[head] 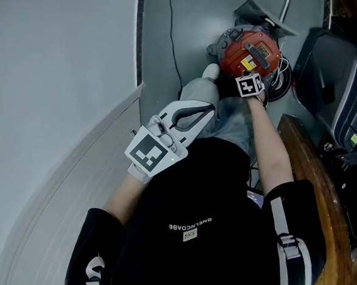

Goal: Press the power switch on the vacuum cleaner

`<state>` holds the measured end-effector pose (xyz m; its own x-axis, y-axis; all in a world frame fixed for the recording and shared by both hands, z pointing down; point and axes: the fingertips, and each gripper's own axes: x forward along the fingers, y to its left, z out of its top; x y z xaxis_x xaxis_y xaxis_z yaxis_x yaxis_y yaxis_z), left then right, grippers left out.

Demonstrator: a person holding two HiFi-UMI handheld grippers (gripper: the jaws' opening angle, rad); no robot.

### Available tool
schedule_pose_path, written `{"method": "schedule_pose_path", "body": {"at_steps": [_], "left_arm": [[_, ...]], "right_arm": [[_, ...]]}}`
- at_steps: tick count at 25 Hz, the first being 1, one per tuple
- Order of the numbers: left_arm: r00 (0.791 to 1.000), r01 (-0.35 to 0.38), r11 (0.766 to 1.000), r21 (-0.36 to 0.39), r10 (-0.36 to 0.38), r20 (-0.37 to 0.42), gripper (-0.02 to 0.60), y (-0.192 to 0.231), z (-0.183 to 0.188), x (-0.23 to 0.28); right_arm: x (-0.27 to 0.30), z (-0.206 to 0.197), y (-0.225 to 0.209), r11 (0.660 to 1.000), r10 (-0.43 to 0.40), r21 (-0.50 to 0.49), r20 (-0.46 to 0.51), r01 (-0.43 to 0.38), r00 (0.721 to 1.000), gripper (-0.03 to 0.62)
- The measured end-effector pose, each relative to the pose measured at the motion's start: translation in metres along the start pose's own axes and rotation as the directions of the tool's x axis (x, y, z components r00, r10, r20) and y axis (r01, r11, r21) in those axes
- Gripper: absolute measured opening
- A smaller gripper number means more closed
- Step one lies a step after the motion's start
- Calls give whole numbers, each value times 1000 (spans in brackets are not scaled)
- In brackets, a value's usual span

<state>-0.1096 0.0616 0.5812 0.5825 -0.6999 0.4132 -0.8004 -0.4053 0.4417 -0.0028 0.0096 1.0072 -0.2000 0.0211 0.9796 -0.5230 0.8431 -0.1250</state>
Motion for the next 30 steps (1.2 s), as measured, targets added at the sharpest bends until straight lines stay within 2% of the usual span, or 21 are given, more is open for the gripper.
{"method": "schedule_pose_path", "body": {"at_steps": [4,8,15,20,25,27,30], "left_arm": [[1000,-3,1000,-31,3,5,15,4,-6,-2],[1000,-1,1000,-30,1,9,15,2,-6,-5],[1000,22,999,-28,-21,13,15,-10,8,-11],[999,45,999,-23,-45,-9,15,-24,25,-18],[997,75,997,5,-75,-1,15,-46,52,-24],[996,83,996,10,-83,-34,15,-52,61,-28],[994,101,995,20,-100,-31,15,-65,81,-31]], "right_arm": [[6,-5,-1,1000,-8,4,-18,9,1000,35],[7,-7,-1,1000,-3,23,-17,3,1000,35],[-25,-19,-8,996,-14,90,-11,15,1000,35],[-66,-26,-21,992,-64,105,-27,66,998,35],[-123,-14,-25,988,-72,140,72,61,995,35],[-151,3,-26,988,-80,143,152,59,985,35],[-193,11,-33,985,-106,160,216,72,971,35]]}}
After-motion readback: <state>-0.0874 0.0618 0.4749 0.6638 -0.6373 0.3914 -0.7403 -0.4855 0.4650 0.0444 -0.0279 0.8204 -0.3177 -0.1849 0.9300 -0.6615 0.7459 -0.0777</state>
